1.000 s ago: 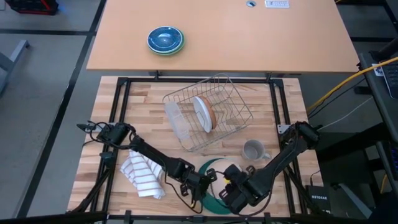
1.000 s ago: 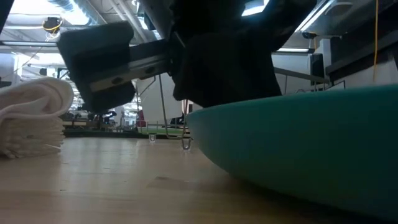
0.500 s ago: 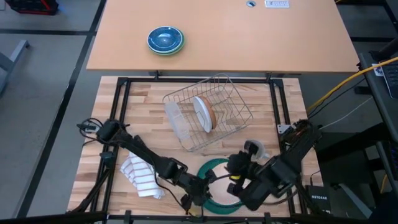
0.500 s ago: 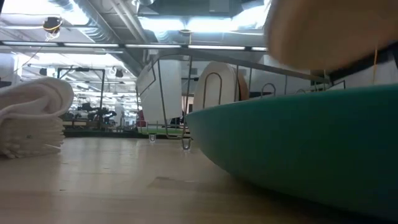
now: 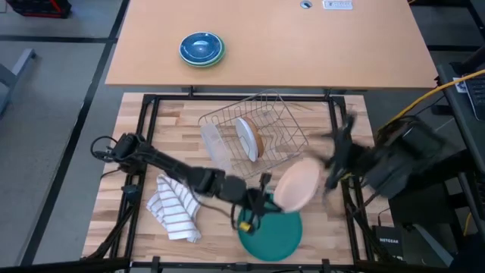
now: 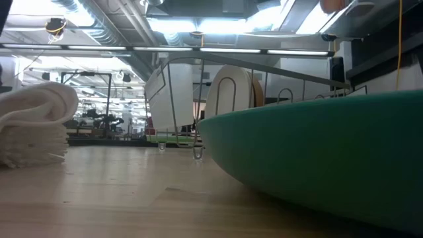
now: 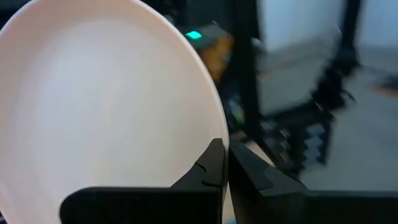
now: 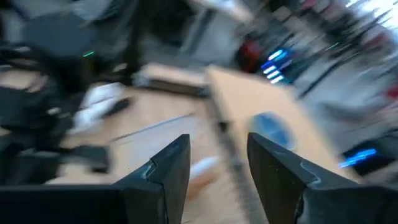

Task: Sort dishes
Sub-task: Put the pink plate in the dish rack

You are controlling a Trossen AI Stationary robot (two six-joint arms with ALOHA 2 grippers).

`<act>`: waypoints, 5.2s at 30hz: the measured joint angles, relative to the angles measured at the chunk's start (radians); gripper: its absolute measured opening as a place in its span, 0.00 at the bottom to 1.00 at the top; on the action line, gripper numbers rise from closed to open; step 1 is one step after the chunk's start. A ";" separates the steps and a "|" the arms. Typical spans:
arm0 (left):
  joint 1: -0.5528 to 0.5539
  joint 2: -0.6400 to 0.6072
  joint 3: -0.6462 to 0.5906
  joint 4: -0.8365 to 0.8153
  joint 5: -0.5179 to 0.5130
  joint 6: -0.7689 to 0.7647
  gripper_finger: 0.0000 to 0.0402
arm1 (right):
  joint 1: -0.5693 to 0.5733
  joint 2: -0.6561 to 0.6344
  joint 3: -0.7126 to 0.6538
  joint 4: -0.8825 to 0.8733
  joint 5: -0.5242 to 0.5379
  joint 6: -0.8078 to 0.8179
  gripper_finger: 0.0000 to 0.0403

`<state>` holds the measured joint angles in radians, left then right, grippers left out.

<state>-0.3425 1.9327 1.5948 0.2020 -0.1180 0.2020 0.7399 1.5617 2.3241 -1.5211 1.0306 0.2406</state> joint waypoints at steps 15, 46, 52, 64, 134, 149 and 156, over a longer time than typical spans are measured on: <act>0.298 0.000 0.000 0.195 -0.130 -0.510 0.00 | -0.271 -0.286 -0.196 -0.051 0.216 -0.272 0.41; 0.368 0.100 -0.002 0.056 -0.462 -0.981 0.00 | -1.181 -0.458 -1.401 0.409 -0.173 -0.590 0.41; 0.367 0.115 0.000 0.075 -0.466 -0.951 0.00 | -1.222 -0.457 -1.443 0.486 -0.256 -0.615 0.41; 0.351 0.197 -0.002 0.178 -0.491 -0.934 0.00 | -1.225 -0.458 -1.444 0.478 -0.386 -0.586 0.41; 0.328 0.193 0.000 0.223 -0.524 -0.879 0.01 | -1.225 -0.588 -1.244 0.520 -0.439 -0.712 0.41; 0.299 0.148 0.000 0.216 -0.588 -0.793 0.00 | -1.225 -0.668 -1.244 0.461 -0.439 -0.710 0.41; 0.275 0.128 0.000 0.159 -0.628 -0.770 0.00 | -1.225 -0.670 -1.244 0.455 -0.441 -0.701 0.41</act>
<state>-0.0680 2.0608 1.5944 0.3613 -0.7464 -0.5680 -0.4847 0.8917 1.0801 -1.0659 0.5900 -0.4606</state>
